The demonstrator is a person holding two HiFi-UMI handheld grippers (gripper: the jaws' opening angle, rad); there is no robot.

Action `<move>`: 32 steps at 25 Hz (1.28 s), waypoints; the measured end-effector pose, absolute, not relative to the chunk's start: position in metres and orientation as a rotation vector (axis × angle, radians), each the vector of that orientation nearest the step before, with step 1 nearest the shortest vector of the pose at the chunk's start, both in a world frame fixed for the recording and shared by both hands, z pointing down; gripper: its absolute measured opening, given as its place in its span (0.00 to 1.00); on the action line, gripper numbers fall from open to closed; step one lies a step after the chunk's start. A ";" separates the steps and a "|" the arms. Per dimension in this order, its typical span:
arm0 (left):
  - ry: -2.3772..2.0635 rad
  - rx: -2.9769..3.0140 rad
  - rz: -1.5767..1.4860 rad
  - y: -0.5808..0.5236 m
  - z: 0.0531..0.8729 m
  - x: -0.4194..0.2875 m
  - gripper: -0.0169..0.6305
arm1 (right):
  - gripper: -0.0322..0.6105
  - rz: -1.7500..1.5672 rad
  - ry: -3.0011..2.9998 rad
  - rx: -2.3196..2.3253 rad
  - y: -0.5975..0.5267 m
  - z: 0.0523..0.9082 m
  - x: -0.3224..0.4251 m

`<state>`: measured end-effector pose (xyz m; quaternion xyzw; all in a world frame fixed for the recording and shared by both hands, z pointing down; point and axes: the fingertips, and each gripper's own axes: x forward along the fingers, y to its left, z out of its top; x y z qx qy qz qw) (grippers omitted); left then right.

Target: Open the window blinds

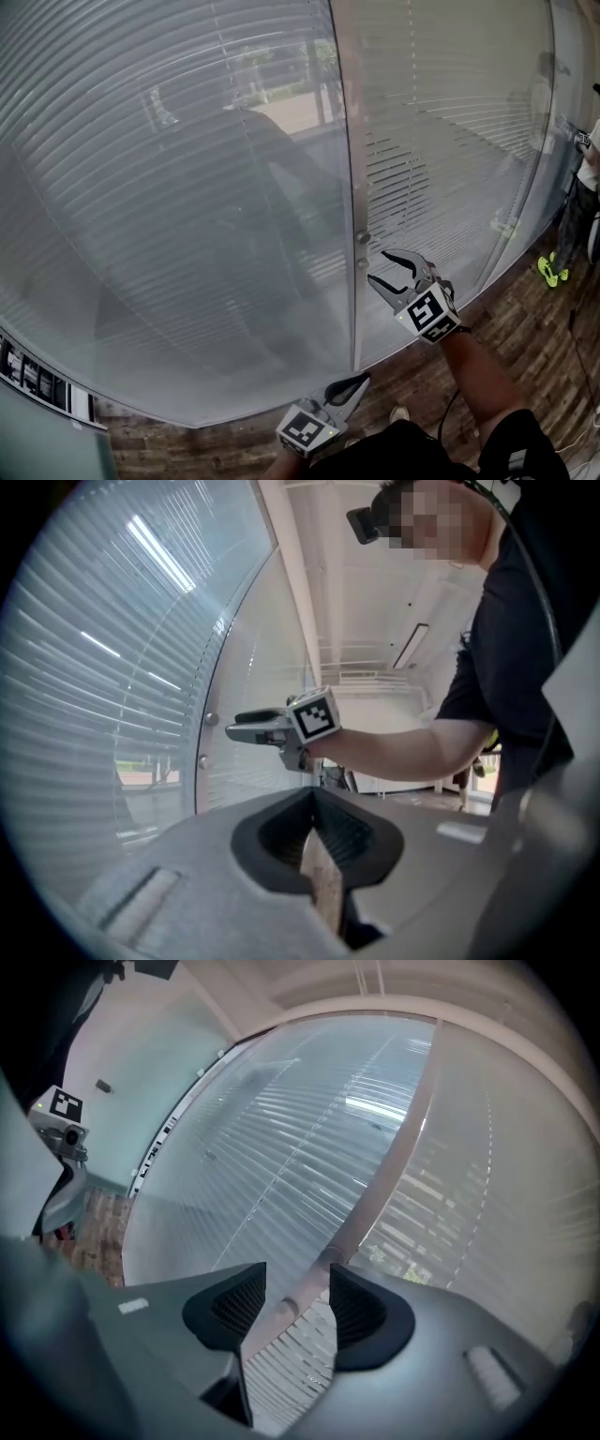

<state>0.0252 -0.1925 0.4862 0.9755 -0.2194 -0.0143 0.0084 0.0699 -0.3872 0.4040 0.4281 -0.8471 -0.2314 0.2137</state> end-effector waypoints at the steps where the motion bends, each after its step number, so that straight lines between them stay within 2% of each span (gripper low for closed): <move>1: -0.684 3.055 -0.049 -0.192 0.487 0.026 0.03 | 0.37 -0.659 -2.328 1.181 -0.392 0.403 0.067; 16: -0.643 3.043 -0.023 -0.184 0.478 0.036 0.03 | 0.38 -0.962 -1.852 1.078 -0.445 0.398 0.052; 24: -0.624 3.041 -0.002 -0.183 0.484 0.038 0.03 | 0.24 -0.999 -1.743 1.092 -0.452 0.398 0.053; 32: -0.635 3.023 -0.011 -0.183 0.486 0.033 0.03 | 0.24 -0.929 -1.828 1.158 -0.452 0.394 0.054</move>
